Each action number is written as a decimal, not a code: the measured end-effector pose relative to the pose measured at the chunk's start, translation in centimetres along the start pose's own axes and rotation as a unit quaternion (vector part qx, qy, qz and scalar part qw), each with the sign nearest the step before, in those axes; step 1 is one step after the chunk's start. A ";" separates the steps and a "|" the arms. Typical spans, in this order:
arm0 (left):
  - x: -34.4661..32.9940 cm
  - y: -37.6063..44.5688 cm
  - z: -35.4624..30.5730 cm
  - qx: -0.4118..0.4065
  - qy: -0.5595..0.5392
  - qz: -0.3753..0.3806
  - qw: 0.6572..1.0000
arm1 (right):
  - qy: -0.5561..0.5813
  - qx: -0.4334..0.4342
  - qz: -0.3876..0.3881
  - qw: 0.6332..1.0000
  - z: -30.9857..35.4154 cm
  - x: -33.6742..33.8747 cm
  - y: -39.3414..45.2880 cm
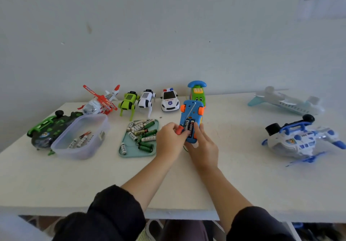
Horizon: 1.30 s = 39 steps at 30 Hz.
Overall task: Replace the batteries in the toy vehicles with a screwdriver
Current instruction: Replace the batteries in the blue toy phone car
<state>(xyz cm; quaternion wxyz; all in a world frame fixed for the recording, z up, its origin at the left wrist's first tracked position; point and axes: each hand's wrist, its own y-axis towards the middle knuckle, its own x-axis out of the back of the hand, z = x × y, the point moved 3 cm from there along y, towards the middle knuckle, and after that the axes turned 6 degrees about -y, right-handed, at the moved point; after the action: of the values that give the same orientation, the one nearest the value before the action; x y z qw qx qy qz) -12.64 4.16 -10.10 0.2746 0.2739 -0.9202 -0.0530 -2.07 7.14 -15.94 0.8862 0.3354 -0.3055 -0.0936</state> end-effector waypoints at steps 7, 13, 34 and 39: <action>-1.6 0.7 -0.3 -0.016 0.121 0.001 0.993 | -0.044 0.046 -0.011 0.998 0.2 0.1 0.4; -1.3 0.3 0.3 0.009 0.159 -0.008 0.987 | -0.073 0.067 0.000 0.995 1.0 0.4 -0.2; 16.6 7.2 6.7 0.167 -0.086 -0.203 0.961 | -0.053 0.037 0.029 0.997 -0.1 0.2 -0.5; 20.3 7.6 10.2 0.187 0.106 -0.211 0.954 | -0.017 -0.020 0.053 0.998 0.1 0.4 -0.1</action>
<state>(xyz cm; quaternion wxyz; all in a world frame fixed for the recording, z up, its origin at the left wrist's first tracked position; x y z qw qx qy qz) -35.94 -0.80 -7.15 0.2968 0.5123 -0.8006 0.0923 -1.82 6.89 -15.72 0.8913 0.2993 -0.3356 -0.0584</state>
